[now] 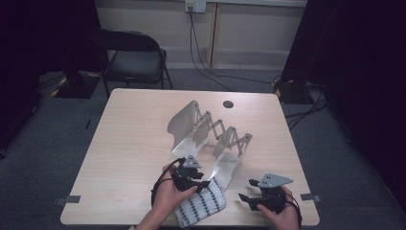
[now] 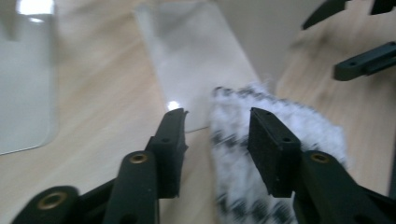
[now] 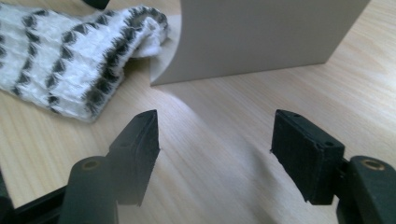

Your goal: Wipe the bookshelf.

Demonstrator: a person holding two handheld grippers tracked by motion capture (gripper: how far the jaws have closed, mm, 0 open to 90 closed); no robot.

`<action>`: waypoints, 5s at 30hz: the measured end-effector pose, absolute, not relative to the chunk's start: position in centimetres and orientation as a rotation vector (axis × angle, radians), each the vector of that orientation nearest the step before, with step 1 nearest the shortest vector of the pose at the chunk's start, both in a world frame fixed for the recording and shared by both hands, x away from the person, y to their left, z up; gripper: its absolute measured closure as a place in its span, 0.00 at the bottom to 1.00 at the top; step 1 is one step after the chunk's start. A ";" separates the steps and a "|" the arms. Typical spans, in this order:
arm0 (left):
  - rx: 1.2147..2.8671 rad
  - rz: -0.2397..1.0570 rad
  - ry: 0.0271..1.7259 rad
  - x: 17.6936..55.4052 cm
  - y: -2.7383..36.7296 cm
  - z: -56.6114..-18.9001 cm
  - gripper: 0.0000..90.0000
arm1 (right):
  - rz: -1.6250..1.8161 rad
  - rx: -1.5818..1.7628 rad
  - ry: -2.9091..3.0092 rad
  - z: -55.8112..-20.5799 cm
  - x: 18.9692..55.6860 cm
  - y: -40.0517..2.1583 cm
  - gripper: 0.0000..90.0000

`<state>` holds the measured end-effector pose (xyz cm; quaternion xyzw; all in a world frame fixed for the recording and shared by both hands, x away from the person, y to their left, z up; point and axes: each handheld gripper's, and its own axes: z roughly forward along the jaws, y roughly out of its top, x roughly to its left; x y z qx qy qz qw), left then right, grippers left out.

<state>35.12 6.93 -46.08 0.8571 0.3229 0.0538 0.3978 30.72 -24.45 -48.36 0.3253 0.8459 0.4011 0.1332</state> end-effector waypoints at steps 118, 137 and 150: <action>2.167 0.432 1.044 36.4 18.4 -49.5 0.17 | 1.235 0.774 2.608 -49.3 29.3 -18.2 0.90; 2.174 0.430 1.039 36.4 18.4 -49.5 0.17 | 1.348 0.796 2.569 -48.2 29.1 -18.8 0.90; 2.171 0.432 1.036 36.4 18.4 -49.5 0.17 | 1.385 0.777 2.454 -48.0 29.7 -17.9 0.42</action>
